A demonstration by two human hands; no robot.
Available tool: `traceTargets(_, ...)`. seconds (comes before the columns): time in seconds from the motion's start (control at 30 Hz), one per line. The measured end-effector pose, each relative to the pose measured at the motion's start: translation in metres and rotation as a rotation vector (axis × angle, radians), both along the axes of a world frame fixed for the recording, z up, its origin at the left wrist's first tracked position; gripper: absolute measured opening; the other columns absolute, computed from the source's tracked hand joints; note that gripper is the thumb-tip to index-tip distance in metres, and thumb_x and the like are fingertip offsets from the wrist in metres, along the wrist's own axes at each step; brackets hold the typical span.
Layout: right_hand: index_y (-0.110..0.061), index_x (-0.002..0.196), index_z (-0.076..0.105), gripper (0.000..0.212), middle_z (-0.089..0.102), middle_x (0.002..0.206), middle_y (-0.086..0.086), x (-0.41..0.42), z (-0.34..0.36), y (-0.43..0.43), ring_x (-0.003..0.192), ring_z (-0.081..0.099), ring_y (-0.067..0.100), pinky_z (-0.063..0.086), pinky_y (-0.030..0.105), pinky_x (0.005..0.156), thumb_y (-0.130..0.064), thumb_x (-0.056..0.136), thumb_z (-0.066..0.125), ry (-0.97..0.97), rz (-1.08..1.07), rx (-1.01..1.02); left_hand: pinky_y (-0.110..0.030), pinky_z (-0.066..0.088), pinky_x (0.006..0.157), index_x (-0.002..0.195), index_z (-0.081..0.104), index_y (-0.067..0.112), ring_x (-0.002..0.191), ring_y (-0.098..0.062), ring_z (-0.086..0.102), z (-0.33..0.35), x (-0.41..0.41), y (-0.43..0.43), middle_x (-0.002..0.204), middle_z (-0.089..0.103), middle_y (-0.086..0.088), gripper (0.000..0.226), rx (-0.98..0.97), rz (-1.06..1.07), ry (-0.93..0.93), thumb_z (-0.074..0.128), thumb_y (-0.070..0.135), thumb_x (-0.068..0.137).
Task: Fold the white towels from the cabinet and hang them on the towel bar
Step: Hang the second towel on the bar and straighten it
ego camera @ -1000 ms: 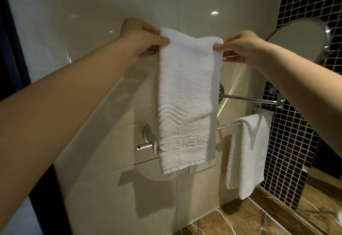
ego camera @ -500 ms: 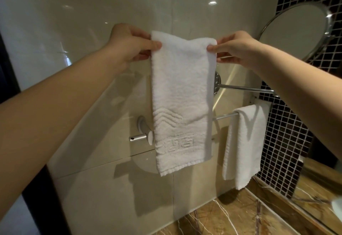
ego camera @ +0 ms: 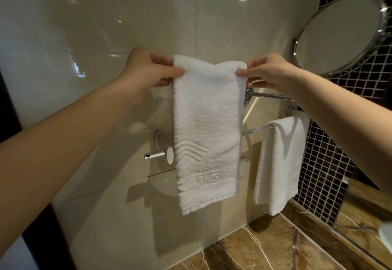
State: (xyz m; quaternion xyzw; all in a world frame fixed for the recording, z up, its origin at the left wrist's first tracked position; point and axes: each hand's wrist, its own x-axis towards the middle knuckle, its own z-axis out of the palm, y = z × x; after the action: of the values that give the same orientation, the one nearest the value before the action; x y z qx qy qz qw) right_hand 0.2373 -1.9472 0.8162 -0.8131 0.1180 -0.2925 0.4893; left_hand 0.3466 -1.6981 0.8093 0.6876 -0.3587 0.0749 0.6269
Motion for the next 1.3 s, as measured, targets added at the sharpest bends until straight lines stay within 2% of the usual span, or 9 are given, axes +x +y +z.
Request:
traceTargets(0.23, -0.014, 0.077, 0.068, 0.011, 0.071, 0.077, 0.001, -0.001, -0.015, -0.003, 0.070, 0.067, 0.011, 0.057, 0.020, 0.073, -0.017, 0.076, 0.079, 0.022, 0.011, 0.049, -0.015, 0.053, 0.060, 0.080, 0.066, 0.011, 0.054, -0.001, 0.060, -0.017, 0.003, -0.003, 0.074, 0.065, 0.000, 0.017, -0.011, 0.003, 0.010, 0.080, 0.008, 0.071)
traceTargets(0.43, -0.012, 0.079, 0.069, 0.013, 0.070, 0.073, 0.001, -0.001, -0.029, -0.003, 0.063, 0.066, 0.009, 0.057, 0.019, 0.068, -0.017, 0.075, 0.080, 0.034, -0.005, 0.037, -0.014, 0.053, 0.059, 0.091, 0.070, 0.006, 0.053, 0.001, 0.061, -0.031, 0.006, -0.002, 0.075, 0.067, -0.001, 0.024, 0.032, 0.002, 0.009, 0.081, 0.010, 0.070)
traceTargets(0.57, -0.012, 0.081, 0.070, 0.010, 0.071, 0.080, 0.005, -0.001, -0.040, 0.000, 0.065, 0.067, 0.010, 0.057, 0.017, 0.063, -0.016, 0.076, 0.079, 0.050, 0.014, 0.048, -0.014, 0.053, 0.059, 0.078, 0.069, 0.013, 0.052, 0.001, 0.062, -0.043, 0.008, 0.000, 0.062, 0.068, 0.008, 0.016, 0.044, 0.003, 0.015, 0.082, 0.011, 0.069)
traceTargets(0.77, -0.012, 0.084, 0.072, 0.012, 0.067, 0.079, 0.004, 0.003, -0.058, 0.004, 0.060, 0.061, 0.005, 0.052, 0.014, 0.060, -0.019, 0.077, 0.079, 0.077, 0.029, 0.045, -0.010, 0.050, 0.053, 0.079, 0.069, 0.012, 0.050, 0.003, 0.061, -0.061, 0.011, 0.004, 0.071, 0.067, 0.001, 0.017, 0.063, 0.045, 0.014, 0.083, 0.012, 0.068)
traceTargets(0.93, -0.015, 0.082, 0.072, 0.013, 0.068, 0.083, 0.005, 0.006, -0.072, 0.007, 0.075, 0.061, 0.011, 0.051, 0.023, 0.079, -0.024, 0.076, 0.080, 0.123, 0.003, -0.011, -0.011, 0.048, 0.058, 0.086, 0.071, 0.008, 0.065, -0.007, 0.061, -0.076, 0.016, 0.009, 0.076, 0.068, -0.001, 0.026, 0.099, 0.097, -0.037, 0.085, 0.014, 0.065)
traceTargets(1.0, -0.011, 0.087, 0.073, 0.019, 0.067, 0.085, 0.007, 0.007, -0.077, 0.009, 0.078, 0.059, 0.013, 0.049, 0.023, 0.075, -0.025, 0.076, 0.079, 0.139, 0.007, -0.028, -0.011, 0.047, 0.059, 0.084, 0.072, 0.008, 0.067, -0.007, 0.060, -0.083, 0.017, 0.010, 0.077, 0.068, 0.000, 0.026, 0.110, 0.113, -0.059, 0.086, 0.016, 0.064)
traceTargets(1.1, -0.009, 0.089, 0.073, 0.020, 0.067, 0.080, 0.003, 0.009, -0.085, 0.010, 0.071, 0.059, 0.009, 0.042, 0.019, 0.064, -0.024, 0.077, 0.079, 0.143, -0.009, -0.055, -0.020, 0.046, 0.064, 0.077, 0.072, 0.015, 0.067, -0.009, 0.061, -0.090, 0.018, 0.012, 0.076, 0.070, 0.001, 0.020, 0.147, 0.121, -0.079, 0.086, 0.018, 0.063)
traceTargets(1.2, -0.015, 0.076, 0.071, 0.012, 0.064, 0.062, -0.009, 0.010, -0.093, 0.008, 0.054, 0.056, -0.004, 0.038, 0.016, 0.058, -0.023, 0.076, 0.079, 0.166, -0.030, -0.093, -0.021, 0.045, 0.063, 0.068, 0.069, 0.025, 0.066, -0.006, 0.062, -0.097, 0.017, 0.014, 0.073, 0.069, 0.007, 0.019, 0.192, 0.152, -0.122, 0.087, 0.023, 0.062)
traceTargets(1.3, -0.019, 0.061, 0.065, 0.020, 0.053, 0.044, -0.016, 0.010, -0.103, 0.005, 0.039, 0.044, -0.004, 0.032, 0.012, 0.045, -0.021, 0.075, 0.080, 0.168, -0.008, -0.091, -0.020, 0.043, 0.058, 0.063, 0.067, 0.029, 0.062, -0.001, 0.061, -0.103, 0.013, 0.014, 0.068, 0.067, 0.014, 0.020, 0.265, 0.199, -0.188, 0.087, 0.029, 0.061)
